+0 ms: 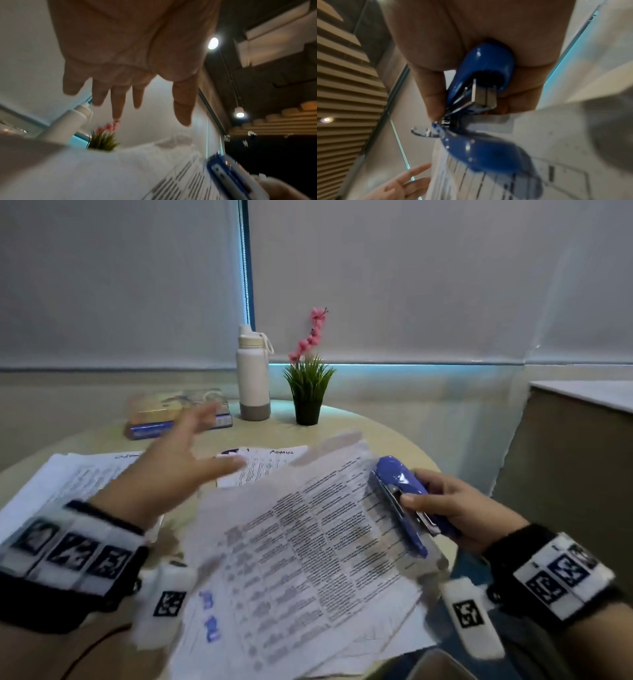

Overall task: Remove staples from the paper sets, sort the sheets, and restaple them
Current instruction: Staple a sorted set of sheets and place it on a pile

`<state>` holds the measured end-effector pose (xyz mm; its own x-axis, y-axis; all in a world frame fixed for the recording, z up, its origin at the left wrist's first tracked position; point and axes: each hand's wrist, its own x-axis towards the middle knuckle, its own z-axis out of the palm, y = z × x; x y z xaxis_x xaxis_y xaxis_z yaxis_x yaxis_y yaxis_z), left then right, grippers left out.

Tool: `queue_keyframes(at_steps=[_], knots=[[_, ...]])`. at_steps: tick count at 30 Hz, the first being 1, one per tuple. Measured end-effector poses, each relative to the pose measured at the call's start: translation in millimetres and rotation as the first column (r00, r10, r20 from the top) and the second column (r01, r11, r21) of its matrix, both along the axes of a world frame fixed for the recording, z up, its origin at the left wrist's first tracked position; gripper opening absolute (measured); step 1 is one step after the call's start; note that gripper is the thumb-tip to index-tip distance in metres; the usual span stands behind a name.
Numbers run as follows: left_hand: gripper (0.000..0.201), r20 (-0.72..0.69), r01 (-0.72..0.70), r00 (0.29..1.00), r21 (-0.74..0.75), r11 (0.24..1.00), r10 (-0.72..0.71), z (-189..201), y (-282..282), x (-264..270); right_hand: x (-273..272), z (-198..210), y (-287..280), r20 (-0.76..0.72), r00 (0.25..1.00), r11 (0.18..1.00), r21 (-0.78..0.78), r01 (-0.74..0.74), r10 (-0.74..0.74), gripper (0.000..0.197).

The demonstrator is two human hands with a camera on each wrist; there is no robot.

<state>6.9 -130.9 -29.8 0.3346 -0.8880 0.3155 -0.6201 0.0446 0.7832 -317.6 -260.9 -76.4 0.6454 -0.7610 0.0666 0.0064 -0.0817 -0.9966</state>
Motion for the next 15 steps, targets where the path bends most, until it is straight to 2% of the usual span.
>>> queue_keyframes(at_steps=[1,2,5,6,8,10,11,12,13,15], knots=[[0.089,0.068,0.062,0.995,0.115,0.991,-0.070,-0.6,-9.1,-9.1,1.8,4.7,-2.1,-0.047,0.999,1.000,-0.025,-0.016,0.015,0.065],[0.093,0.080,0.128,0.985,0.228,0.965,-0.150,-1.4,-19.6,-17.2,3.5,9.1,-4.3,-0.083,0.996,0.998,-0.048,-0.034,0.030,0.064],[0.100,0.031,0.242,0.959,0.427,0.871,-0.282,-13.2,-43.3,-29.9,6.2,16.8,-13.3,-0.140,0.989,0.994,-0.092,-0.059,0.045,0.074],[0.086,0.025,0.248,0.957,0.450,0.858,-0.289,-17.1,-48.5,-32.1,5.9,18.0,-16.0,-0.153,0.987,0.994,-0.094,-0.056,0.042,0.078],[0.044,-0.006,0.269,0.954,0.452,0.851,-0.299,-23.2,-54.8,-37.2,6.6,20.9,-19.8,-0.201,0.980,0.992,-0.120,-0.027,0.003,0.079],[0.021,-0.072,0.306,0.950,0.413,0.858,-0.304,-25.6,-57.4,-42.2,11.0,23.2,-19.7,-0.305,0.945,0.966,-0.257,0.037,-0.117,0.063],[0.018,-0.098,0.313,0.949,0.396,0.863,-0.299,-26.8,-58.0,-43.5,14.3,23.3,-19.2,-0.355,0.911,0.924,-0.377,0.066,-0.209,0.049],[0.017,-0.128,0.321,0.947,0.381,0.867,-0.294,-27.9,-58.4,-43.6,18.3,23.2,-18.4,-0.382,0.863,0.849,-0.521,0.095,-0.331,0.038],[0.019,-0.172,0.328,0.943,0.371,0.869,-0.283,-29.4,-59.5,-42.7,22.3,24.0,-15.3,-0.376,0.816,0.749,-0.654,0.102,-0.439,0.032],[0.021,-0.260,0.336,0.931,0.334,0.881,-0.257,-31.4,-60.2,-41.3,31.2,26.5,-6.2,-0.309,0.781,0.559,-0.827,0.061,-0.543,0.032]])
